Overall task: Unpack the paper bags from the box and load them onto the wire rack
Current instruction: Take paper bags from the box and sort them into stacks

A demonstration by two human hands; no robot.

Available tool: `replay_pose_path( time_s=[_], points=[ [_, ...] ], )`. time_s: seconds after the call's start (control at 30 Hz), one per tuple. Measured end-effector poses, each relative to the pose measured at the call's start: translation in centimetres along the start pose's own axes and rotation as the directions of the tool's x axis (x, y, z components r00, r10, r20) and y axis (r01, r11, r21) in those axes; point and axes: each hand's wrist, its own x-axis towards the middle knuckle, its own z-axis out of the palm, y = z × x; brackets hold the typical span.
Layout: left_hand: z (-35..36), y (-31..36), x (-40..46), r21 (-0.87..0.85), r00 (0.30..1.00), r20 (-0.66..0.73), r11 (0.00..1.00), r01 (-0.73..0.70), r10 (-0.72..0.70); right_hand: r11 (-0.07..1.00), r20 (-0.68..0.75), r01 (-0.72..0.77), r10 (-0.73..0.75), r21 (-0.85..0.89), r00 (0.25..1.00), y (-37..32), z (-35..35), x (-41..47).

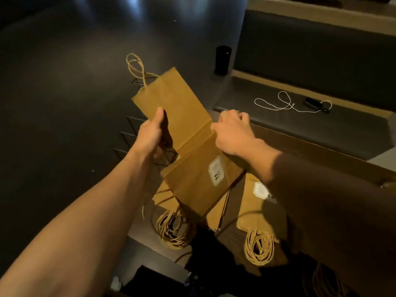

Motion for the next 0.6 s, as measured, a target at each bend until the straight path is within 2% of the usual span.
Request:
replay_pose_path(
  time_s=[0.07,0.13,0.2,0.27,0.33,0.43,0.5,0.6],
  points=[
    [0.0,-0.6,-0.1,-0.023,0.999,-0.021,0.999,-0.029,0.028,0.993,-0.028,0.101,-0.103,-0.065,0.994,-2.4,1.4,0.7],
    [-1.0,-0.9,0.4,0.004,0.990,-0.110,0.996,-0.087,0.087,0.993,-0.068,0.106,-0.109,-0.049,0.992,-4.0,3.0,1.0],
    [-1.8,-0.6,0.6,0.101,0.979,-0.152,0.987,-0.123,0.137,0.998,-0.047,-0.029,0.032,0.060,0.998,-4.8,4.4,0.5],
    [-2.3,-0.6,0.8,0.134,0.973,-0.168,0.981,-0.139,0.161,0.947,0.122,-0.261,0.241,0.188,0.963,-5.4,5.8,-0.5],
    [-2.4,-0.7,0.9,0.117,0.967,-0.175,0.979,-0.165,0.184,0.838,0.358,-0.486,0.388,0.246,0.849,-6.0,7.9,-1.6],
    [-2.0,-0.9,0.9,0.110,0.966,-0.175,0.978,-0.175,0.192,0.648,0.598,-0.714,0.470,0.265,0.649,-7.2,11.0,-3.0],
    [-1.8,-1.2,0.8,0.120,0.966,-0.165,0.977,-0.179,0.197,0.517,0.679,-0.818,0.507,0.253,0.531,-7.6,13.0,-3.6],
    [-1.7,-1.8,0.9,0.138,0.970,-0.130,0.972,-0.190,0.208,0.469,0.714,-0.859,0.527,0.208,0.460,-7.7,15.3,-4.2]
  ],
)
